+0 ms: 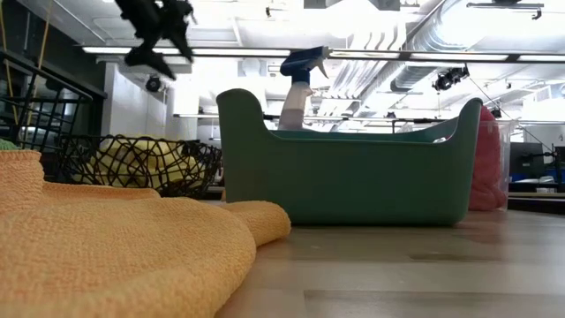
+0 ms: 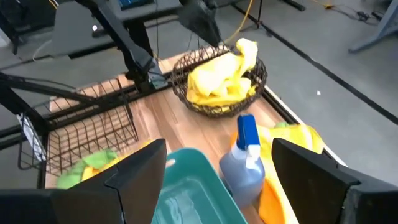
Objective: Sort microfiber towel by color & place in baskets
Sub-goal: Put the bottom left orange towel into the black wire basket
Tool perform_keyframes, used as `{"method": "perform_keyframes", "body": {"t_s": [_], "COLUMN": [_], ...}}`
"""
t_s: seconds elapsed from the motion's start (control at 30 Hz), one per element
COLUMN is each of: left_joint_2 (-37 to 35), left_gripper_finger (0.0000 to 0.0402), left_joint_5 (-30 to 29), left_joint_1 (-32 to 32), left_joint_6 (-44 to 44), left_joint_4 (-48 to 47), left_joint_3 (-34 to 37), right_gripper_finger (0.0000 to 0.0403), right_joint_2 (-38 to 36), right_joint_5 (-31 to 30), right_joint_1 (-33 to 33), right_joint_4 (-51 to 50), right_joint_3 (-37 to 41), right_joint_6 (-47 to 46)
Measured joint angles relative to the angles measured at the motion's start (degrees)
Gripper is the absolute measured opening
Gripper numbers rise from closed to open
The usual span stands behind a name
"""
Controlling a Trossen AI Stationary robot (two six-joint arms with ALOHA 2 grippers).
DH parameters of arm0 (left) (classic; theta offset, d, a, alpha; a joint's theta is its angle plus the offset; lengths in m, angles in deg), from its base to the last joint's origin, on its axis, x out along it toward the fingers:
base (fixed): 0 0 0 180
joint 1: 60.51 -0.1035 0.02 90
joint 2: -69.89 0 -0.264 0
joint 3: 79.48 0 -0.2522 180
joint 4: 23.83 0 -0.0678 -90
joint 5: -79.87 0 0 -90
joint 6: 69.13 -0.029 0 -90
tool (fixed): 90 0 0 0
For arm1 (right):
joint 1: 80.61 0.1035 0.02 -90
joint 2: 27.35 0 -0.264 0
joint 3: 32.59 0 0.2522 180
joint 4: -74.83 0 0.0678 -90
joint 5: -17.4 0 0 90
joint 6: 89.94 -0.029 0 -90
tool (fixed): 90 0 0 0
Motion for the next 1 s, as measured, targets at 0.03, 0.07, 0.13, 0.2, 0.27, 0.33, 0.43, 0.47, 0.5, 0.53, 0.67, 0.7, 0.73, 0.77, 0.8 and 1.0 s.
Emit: {"method": "perform_keyframes", "body": {"t_s": [0.03,0.07,0.13,0.2,0.27,0.33,0.43,0.47,0.5,0.53,0.67,0.7,0.73,0.77,0.8,1.0], "left_joint_2": [-0.1,0.0,0.0,0.4,0.7,1.1,3.1,4.1,5.4,6.8,14.3,16.6,18.6,20.7,22.5,31.3], "left_gripper_finger": [0.0273,0.0272,0.0272,0.0272,0.0272,0.0272,0.0272,0.0272,0.0272,0.0272,0.0272,0.0272,0.0272,0.0272,0.0272,0.0272], "left_joint_5": [3.1,6.1,10.3,11.0,9.6,5.5,-3.2,-6.4,-9.0,-10.9,-15.0,-15.3,-15.1,-14.9,-14.8,-12.6], "left_joint_1": [2.0,4.5,11.4,20.8,31.0,41.1,54.4,58.1,61.2,63.7,68.3,68.5,68.6,68.6,68.6,68.2], "left_joint_6": [0.6,0.9,1.1,2.5,4.3,5.3,4.6,4.4,4.5,4.7,8.7,9.4,9.8,10.0,10.5,12.5], "left_joint_4": [-0.2,-0.8,-3.0,-4.3,-3.1,0.3,4.9,6.9,9.1,11.1,15.9,16.2,16.6,16.9,17.1,17.3], "left_joint_3": [0.0,0.0,0.1,0.2,1.5,3.3,6.4,7.6,8.7,9.7,11.5,11.5,11.5,11.5,11.5,11.5], "right_gripper_finger": [0.0288,0.0288,0.0288,0.0288,0.0288,0.0288,0.0288,0.0288,0.0288,0.0288,0.0288,0.0288,0.0288,0.0288,0.0288,0.0288], "right_joint_2": [0.0,0.0,0.0,0.0,0.0,0.0,0.0,0.0,0.0,0.0,0.0,0.0,0.0,0.0,0.0,0.0], "right_joint_5": [0.2,0.4,0.8,0.8,0.8,0.8,0.8,0.8,0.8,0.8,0.8,0.8,0.8,0.8,0.8,0.9], "right_joint_1": [0.0,0.0,0.0,0.0,0.0,0.0,0.0,0.0,0.0,0.0,0.0,0.0,0.0,0.0,0.0,0.0], "right_joint_4": [-0.9,-1.7,-3.8,-5.7,-7.1,-7.8,-8.2,-8.2,-8.2,-8.2,-8.2,-8.3,-8.3,-8.3,-8.4,-9.9], "right_joint_3": [0.0,0.0,0.0,0.0,0.0,0.0,0.0,0.0,0.0,0.0,0.0,0.0,0.0,0.0,0.0,0.0], "right_joint_6": [-0.4,-0.8,-1.6,-2.2,-2.6,-2.6,-1.9,-1.6,-1.4,-1.1,-0.1,0.2,0.4,0.5,0.5,0.4]}}
